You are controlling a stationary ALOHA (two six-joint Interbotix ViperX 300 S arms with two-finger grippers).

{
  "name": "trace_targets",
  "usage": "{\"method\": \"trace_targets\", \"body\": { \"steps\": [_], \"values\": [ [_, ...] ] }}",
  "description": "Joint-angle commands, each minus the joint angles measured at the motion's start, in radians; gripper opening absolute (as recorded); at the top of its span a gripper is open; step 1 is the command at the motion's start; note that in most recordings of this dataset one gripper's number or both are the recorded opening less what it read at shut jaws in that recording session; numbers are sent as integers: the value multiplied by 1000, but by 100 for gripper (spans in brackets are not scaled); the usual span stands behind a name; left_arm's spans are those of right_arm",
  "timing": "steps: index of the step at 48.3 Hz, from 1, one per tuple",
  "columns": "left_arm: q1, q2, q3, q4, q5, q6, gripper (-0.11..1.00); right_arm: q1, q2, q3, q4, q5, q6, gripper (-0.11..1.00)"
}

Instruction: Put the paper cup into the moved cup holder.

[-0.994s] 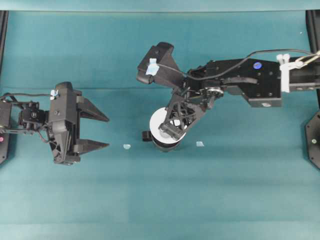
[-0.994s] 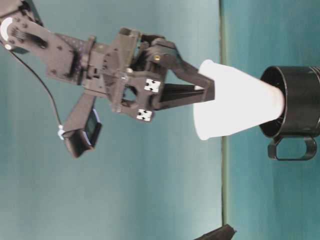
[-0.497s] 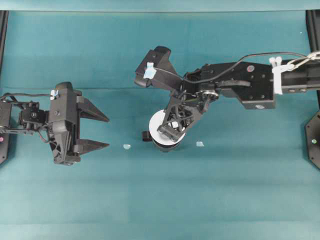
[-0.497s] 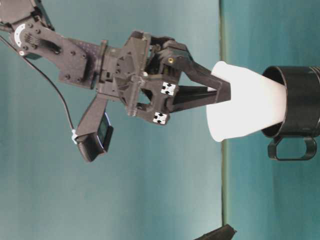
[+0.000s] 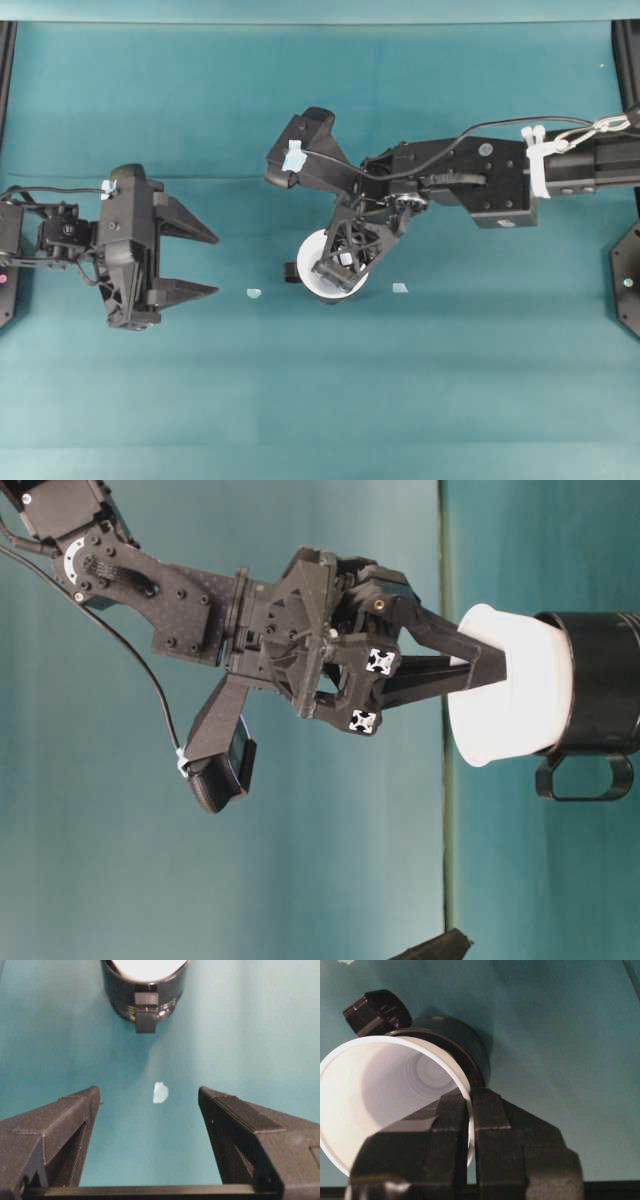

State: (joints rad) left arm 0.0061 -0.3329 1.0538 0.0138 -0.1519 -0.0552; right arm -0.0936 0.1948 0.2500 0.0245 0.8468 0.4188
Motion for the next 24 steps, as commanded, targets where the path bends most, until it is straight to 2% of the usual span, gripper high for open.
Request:
{"method": "trace_targets", "body": {
  "steps": [1,12,24],
  "values": [
    [-2,-3,-12,0,-8,-2,81,5,-9,-5,-2,-5,-3,3],
    [-2,-3,-14,2,-8,-2,81,5,-11,-5,-2,-2,-3,4],
    [-2,-3,-14,2,-8,-2,81,5,-14,2,-2,-6,-3,15]
  ]
}}
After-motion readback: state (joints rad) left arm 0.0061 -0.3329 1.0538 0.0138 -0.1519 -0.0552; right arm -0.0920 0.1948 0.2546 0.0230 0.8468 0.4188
